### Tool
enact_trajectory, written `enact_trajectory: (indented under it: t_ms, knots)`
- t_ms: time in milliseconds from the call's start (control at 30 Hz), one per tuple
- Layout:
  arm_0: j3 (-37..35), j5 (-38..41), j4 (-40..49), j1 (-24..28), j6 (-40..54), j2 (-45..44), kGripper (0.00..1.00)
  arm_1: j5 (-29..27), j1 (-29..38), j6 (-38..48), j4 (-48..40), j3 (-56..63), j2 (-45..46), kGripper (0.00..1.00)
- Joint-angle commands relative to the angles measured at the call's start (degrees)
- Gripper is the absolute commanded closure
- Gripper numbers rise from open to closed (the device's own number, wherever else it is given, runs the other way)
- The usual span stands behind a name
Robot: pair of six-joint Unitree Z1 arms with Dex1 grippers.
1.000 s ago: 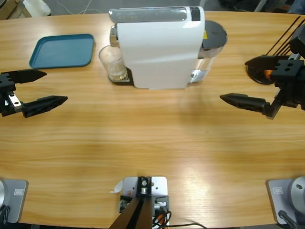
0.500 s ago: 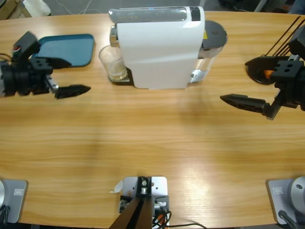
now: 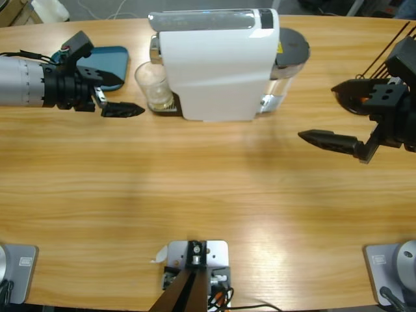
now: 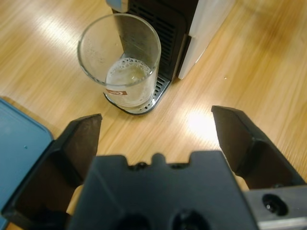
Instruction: Pour coffee
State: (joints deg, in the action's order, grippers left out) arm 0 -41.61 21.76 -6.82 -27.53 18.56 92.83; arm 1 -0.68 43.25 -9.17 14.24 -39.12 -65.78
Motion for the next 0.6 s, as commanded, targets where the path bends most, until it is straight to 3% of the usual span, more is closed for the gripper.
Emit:
enact_trajectory:
  t_ms: [33,600]
  knots:
    - [-2.34,1.34,-0.88,1.78,1.71,5.20,0.000,-1.08,-0.18,-0.76,0.00,2.21,-0.95,0.000]
    - [-8.31,5.65,-1.15,2.57,2.18,11.30,0.000,-1.09,-0.01,-0.76,0.00,2.21,-1.81,0.000]
